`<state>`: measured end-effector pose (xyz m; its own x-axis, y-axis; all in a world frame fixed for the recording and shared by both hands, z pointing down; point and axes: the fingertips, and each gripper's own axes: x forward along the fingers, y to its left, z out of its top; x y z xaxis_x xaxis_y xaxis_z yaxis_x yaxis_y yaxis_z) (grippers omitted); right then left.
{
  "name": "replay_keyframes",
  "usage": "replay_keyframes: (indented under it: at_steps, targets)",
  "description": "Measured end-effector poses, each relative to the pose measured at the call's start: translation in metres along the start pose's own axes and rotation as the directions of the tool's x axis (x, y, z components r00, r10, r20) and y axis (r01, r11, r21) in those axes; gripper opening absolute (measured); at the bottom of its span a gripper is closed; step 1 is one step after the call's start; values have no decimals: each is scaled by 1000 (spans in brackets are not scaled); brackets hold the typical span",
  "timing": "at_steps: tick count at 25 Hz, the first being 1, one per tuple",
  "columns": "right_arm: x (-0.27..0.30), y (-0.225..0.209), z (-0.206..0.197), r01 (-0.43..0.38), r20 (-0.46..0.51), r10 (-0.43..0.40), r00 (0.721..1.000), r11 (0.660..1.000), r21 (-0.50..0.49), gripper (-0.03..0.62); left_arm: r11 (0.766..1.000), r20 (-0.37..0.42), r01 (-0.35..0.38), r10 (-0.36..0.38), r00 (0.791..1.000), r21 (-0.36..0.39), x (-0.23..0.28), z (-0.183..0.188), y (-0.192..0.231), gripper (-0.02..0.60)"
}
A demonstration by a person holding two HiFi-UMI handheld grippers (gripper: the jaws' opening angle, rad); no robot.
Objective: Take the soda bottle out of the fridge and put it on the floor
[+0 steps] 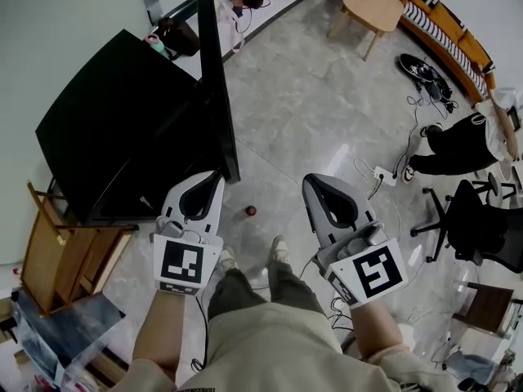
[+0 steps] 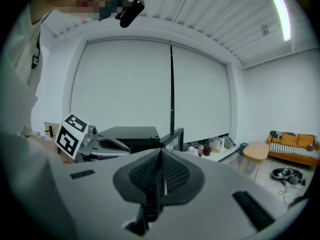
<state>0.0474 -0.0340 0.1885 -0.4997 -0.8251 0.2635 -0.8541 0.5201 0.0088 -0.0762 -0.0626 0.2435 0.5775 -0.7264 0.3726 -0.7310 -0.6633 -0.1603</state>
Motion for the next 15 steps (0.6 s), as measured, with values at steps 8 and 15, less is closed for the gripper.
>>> replay_keyframes:
  at_steps: [8, 15]
  targets:
    - [-21, 41, 63, -74, 77, 79, 994, 995, -64, -3, 997, 107, -76, 72, 992, 30, -74, 64, 15, 18]
    - [-29, 77, 106, -127, 135, 144, 980, 984, -127, -5, 993, 145, -114, 106, 984, 42, -124, 85, 27, 18]
